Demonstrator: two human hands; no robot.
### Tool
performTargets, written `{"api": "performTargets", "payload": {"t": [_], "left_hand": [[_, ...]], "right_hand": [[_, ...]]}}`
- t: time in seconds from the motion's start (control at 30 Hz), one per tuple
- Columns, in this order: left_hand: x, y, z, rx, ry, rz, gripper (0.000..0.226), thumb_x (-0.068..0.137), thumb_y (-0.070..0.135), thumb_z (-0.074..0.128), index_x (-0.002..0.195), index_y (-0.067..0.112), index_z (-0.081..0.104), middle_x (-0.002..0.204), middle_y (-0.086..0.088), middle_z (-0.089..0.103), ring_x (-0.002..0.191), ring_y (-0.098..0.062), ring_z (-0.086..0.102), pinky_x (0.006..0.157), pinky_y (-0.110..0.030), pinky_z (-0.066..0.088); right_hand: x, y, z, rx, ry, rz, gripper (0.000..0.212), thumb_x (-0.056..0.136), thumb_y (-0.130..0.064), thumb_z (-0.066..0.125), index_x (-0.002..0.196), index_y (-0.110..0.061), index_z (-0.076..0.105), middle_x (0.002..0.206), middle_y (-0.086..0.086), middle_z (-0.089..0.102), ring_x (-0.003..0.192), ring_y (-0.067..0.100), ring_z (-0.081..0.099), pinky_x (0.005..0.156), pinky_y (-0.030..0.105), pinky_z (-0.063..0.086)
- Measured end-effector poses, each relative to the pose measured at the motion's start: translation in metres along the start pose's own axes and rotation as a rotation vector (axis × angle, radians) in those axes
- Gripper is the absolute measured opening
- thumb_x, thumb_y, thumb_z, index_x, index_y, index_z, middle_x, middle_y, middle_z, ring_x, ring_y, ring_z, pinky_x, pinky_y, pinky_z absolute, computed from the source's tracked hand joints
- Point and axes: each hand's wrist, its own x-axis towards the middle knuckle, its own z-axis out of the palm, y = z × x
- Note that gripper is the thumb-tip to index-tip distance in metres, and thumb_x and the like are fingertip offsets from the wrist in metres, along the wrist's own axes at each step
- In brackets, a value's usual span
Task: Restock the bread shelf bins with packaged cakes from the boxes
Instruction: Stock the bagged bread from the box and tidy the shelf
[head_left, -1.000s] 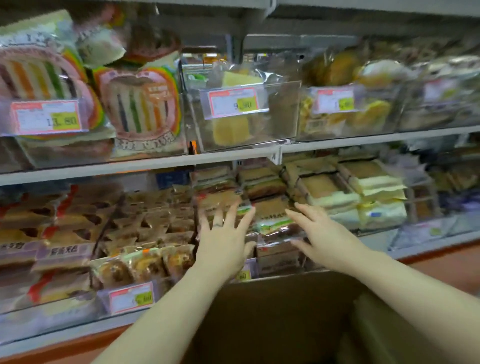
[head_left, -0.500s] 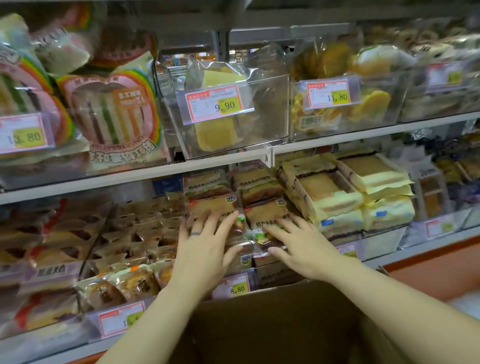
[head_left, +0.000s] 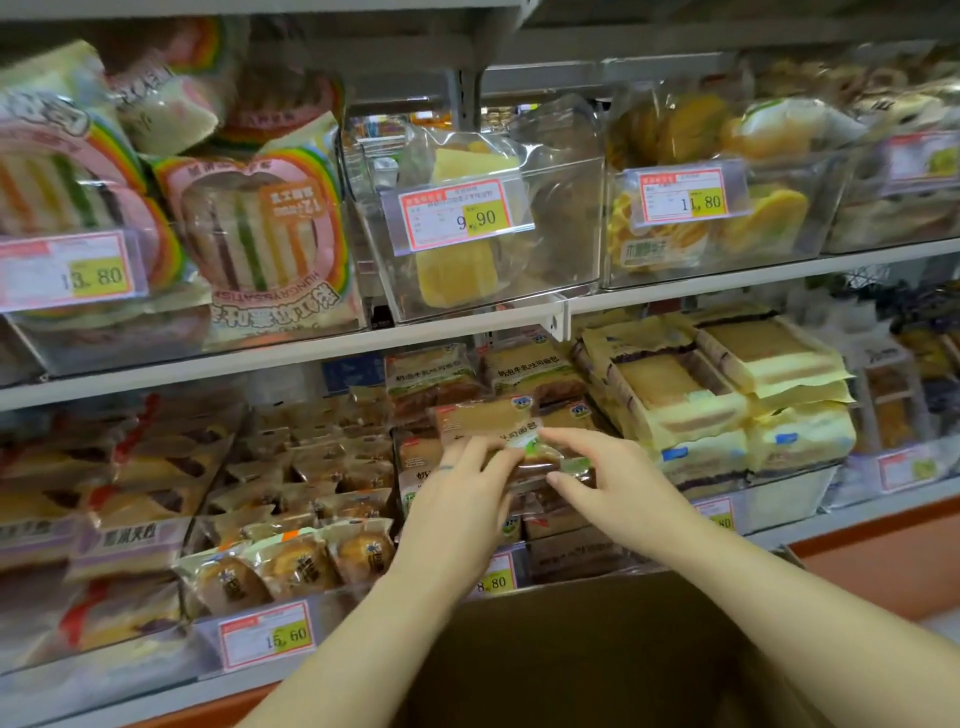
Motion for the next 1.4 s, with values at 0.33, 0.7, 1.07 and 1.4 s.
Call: {"api": "performTargets", "payload": {"t": [0.33, 0.7, 1.07, 1.4], "left_hand": [[0.016, -0.010, 0.000, -0.068, -0.091, -0.015, 0.048, 0.095, 0.048, 0.046, 0.141, 0.033, 0.040, 0.142, 0.009, 0.038, 0.123, -0.013, 0.045, 0.094, -0.032, 0.048], [0.086, -0.072, -0.008, -0.095, -0.233, -0.446, 0.062, 0.093, 0.063, 0.032, 0.148, 0.037, 0.025, 0.159, 0.001, 0.018, 0.145, -0.030, 0.017, 0.116, -0.053, 0.019], [0.092, -0.085, 0.002, -0.072, -0.406, -0.374, 0.071, 0.085, 0.075, 0.035, 0.147, 0.046, 0.018, 0.160, 0.006, 0.010, 0.147, -0.033, 0.000, 0.117, -0.047, 0.012], [0.091, -0.078, -0.004, -0.033, -0.419, -0.355, 0.069, 0.086, 0.073, 0.031, 0.147, 0.044, 0.021, 0.160, 0.005, 0.012, 0.147, -0.033, 0.004, 0.117, -0.049, 0.015]], "right_hand": [[0.020, 0.007, 0.000, -0.328, -0.128, -0.056, 0.048, 0.094, -0.046, 0.047, 0.141, -0.036, 0.041, 0.154, -0.004, 0.025, 0.140, 0.016, 0.022, 0.116, 0.038, 0.023], [0.098, 0.004, -0.003, -0.273, -0.258, 0.116, 0.050, 0.100, -0.047, 0.032, 0.147, -0.034, 0.029, 0.159, 0.000, 0.015, 0.146, 0.025, 0.012, 0.117, 0.040, 0.014], [0.119, 0.024, 0.012, -0.399, -0.364, 0.103, 0.050, 0.095, -0.050, 0.033, 0.144, -0.044, 0.027, 0.158, -0.009, 0.013, 0.146, 0.024, 0.002, 0.114, 0.053, 0.010], [0.119, 0.017, 0.004, -0.410, -0.352, 0.118, 0.055, 0.094, -0.053, 0.033, 0.147, -0.045, 0.021, 0.160, -0.009, 0.009, 0.147, 0.022, -0.002, 0.117, 0.050, 0.009]]}}
